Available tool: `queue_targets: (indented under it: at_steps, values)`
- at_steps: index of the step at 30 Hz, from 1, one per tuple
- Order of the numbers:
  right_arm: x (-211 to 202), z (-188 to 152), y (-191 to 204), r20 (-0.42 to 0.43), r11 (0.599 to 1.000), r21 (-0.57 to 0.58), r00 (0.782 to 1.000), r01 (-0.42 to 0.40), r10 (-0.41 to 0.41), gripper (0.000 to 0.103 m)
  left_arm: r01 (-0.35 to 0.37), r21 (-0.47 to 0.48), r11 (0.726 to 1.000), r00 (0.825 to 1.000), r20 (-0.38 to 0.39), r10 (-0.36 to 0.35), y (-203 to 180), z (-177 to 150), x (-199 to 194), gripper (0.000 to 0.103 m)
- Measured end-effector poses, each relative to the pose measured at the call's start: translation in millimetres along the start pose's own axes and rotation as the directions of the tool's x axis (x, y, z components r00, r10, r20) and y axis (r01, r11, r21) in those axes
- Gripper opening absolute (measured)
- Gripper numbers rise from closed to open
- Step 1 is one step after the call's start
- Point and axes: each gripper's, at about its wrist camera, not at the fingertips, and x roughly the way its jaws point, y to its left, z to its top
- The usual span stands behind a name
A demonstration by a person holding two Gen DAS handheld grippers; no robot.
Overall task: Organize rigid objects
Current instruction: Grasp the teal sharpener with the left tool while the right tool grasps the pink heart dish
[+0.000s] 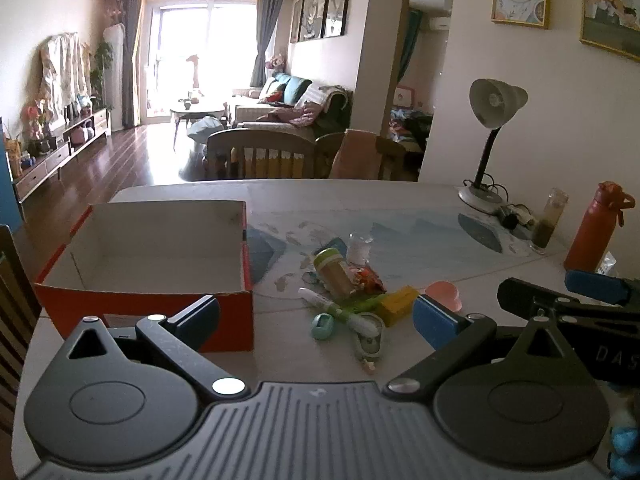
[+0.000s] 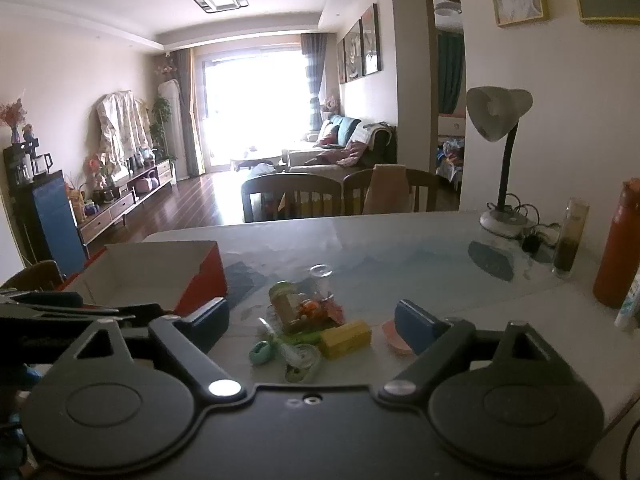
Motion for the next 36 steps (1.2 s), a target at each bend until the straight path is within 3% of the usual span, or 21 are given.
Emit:
queue_targets:
  at_steps: [9, 21, 33, 36]
  values:
    - [28.2, 4.1, -25.9, -0.033, 1.0, -0.012, 0.999, -0.02, 0.02, 0.088, -0.011, -0.003, 1.0, 0.999, -0.051, 0.01, -17.5, 5.5, 33.1, 0.103]
    - [97.1, 1.9, -71.9, -0.14, 0.996, -0.06, 0.988, -0.068, 0.059, 0.087, -0.061, -0.016, 0.998, 0.99, -0.131, 0.059, -33.2, 6.4, 99.4, 0.103]
    - [173.1, -22.7, -107.1, -0.286, 0.984, -0.142, 0.956, -0.11, 0.065, 0.08, -0.162, 0.037, 0.986, 0.951, -0.26, 0.166, -35.5, -19.0, 173.2, 0.103]
    - [188.3, -27.7, -114.0, -0.318, 0.982, -0.156, 0.947, -0.111, 0.057, 0.077, -0.169, 0.054, 0.984, 0.938, -0.297, 0.178, -36.6, -25.7, 185.9, 0.095]
